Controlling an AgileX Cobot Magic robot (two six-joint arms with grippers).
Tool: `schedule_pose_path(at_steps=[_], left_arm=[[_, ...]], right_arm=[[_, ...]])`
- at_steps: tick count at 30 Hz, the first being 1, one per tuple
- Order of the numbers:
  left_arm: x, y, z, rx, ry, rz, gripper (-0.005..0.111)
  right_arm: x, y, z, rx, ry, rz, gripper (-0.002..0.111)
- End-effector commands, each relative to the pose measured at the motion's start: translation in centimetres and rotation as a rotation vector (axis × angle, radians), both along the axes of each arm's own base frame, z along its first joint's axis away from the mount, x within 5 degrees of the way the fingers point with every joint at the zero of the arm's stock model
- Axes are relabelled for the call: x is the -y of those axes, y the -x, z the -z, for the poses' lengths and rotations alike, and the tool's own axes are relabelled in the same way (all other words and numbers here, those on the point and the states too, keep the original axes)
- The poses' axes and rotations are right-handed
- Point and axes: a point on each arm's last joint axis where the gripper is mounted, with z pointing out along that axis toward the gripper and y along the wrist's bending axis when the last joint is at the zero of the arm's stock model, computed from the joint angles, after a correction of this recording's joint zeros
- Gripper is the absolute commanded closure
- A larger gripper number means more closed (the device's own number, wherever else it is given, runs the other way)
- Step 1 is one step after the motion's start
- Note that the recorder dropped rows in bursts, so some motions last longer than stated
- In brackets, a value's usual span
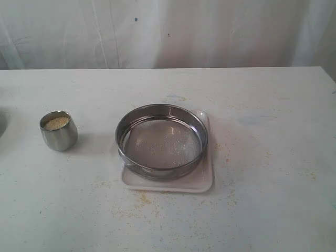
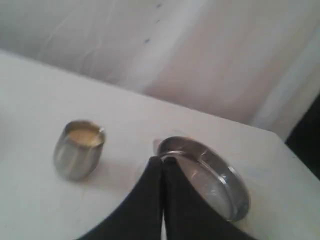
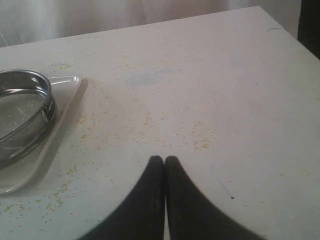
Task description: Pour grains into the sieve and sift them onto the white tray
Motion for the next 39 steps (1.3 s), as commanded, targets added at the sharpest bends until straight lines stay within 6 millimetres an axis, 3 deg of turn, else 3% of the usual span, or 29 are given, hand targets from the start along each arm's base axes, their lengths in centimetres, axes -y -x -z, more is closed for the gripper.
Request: schedule_pose_path(at_steps=[1,5,9,11,16,18,26,39], left_arm=[[1.5,1.1,-5.5,0.11,-0.134,0.167,0.107],[1.8,-0.2,-8.4,0.049,-0.177,0.226,0.107],[1.5,-2.6,-9.5,-0.013,-0.242,0.252,0.103],[1.1,-3.7,-9.6,-0.019,-0.282,0.234,0.09],[0.3,-6.2,-8.6,-0.071,-0.347,0.194,0.043],[-0.2,-7.0,-7.6,-0.103,-0.336,0.149,0.035],[-1.9,-8.7,-1.5,-0.267,-0.237,-0.024,0.036],[-0.9,-10.2,-0.2,-0.319,-0.315,0.044,0.041]], right_arm=[[0.0,0.0,0.2,-0.006,-0.002,0.002,0.108],[0.0,0.0,0.2,-0.006,-0.002,0.002,0.108],[0.0,0.0,0.2,-0.006,-0.002,0.002,0.108],[0.0,0.0,0.2,-0.006,-0.002,0.002,0.108],[0.0,0.0,0.2,-0.006,-0.002,0.002,0.108],[0.0,0.0,0.2,-0.006,-0.002,0.002,0.108],[0.0,0.0,0.2,-0.006,-0.002,0.002,0.108],[0.0,0.0,0.2,-0.006,-0.002,0.002,0.108]])
